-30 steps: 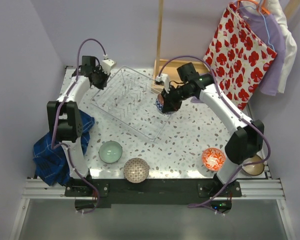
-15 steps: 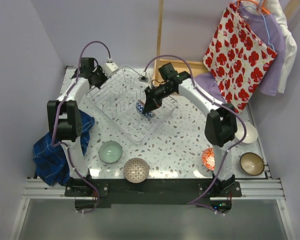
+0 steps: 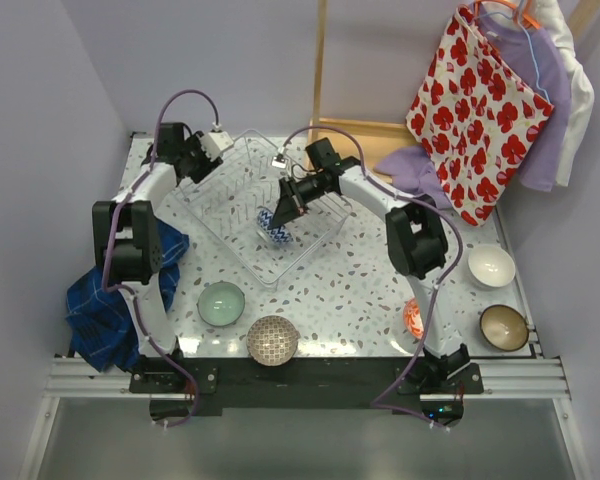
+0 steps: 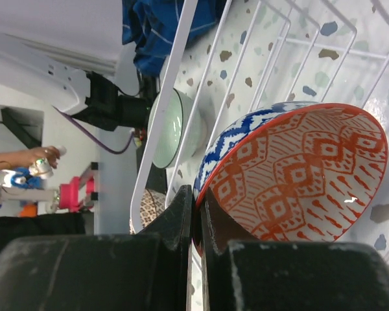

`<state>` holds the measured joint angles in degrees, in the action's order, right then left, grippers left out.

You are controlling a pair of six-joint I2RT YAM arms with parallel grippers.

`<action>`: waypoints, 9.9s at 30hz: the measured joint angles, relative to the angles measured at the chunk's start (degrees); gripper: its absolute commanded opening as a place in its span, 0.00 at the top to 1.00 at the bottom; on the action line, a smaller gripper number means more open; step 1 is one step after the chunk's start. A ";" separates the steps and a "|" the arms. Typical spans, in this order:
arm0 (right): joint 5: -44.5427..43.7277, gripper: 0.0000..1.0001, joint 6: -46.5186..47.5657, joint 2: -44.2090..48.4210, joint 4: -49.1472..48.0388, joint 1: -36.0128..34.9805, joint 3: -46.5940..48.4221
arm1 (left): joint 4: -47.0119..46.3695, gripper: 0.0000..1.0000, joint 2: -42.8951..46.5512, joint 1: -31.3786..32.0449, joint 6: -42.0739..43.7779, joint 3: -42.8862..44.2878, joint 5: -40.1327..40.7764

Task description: Load the bowls into the dish rack

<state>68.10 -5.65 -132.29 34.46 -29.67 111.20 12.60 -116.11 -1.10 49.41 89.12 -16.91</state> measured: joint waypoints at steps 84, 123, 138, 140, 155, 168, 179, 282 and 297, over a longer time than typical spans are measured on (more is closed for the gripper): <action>-41.27 0.47 56.22 46.40 8.35 -29.66 -45.11 | 0.70 0.23 38.58 0.39 -41.22 -22.08 11.76; -48.09 0.90 60.22 42.42 -6.01 -48.41 -55.32 | 0.74 0.26 51.78 -10.51 -47.43 -28.46 6.64; -44.94 1.00 57.90 46.60 15.82 -47.60 -41.40 | 1.75 0.29 53.02 -10.51 -47.69 -28.72 2.54; -43.91 1.00 57.13 48.26 19.34 -46.05 -37.22 | 1.90 0.30 52.37 -10.49 -48.41 -28.09 1.60; -26.99 1.00 28.74 38.82 13.44 -15.30 -10.38 | 2.80 0.34 43.23 -2.34 -43.52 -18.64 -0.42; -4.70 1.00 -11.72 13.44 -22.86 0.42 -8.09 | 3.80 0.47 40.79 -0.17 -32.89 -17.66 -5.07; 4.24 1.00 -45.48 3.21 -58.23 3.82 -8.72 | 5.25 0.93 40.63 5.31 -24.96 -17.79 -5.42; -28.28 0.44 9.25 25.68 -16.15 11.30 -22.18 | 0.83 0.87 6.25 25.40 -27.85 -4.76 -8.37; -32.74 0.42 33.31 42.18 -1.07 -2.14 -27.08 | 4.81 0.35 42.60 11.93 -28.35 -14.10 3.78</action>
<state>35.35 27.66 -90.11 33.39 -31.81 84.12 17.41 -73.52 10.83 21.06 75.02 -13.13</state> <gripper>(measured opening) 0.575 0.619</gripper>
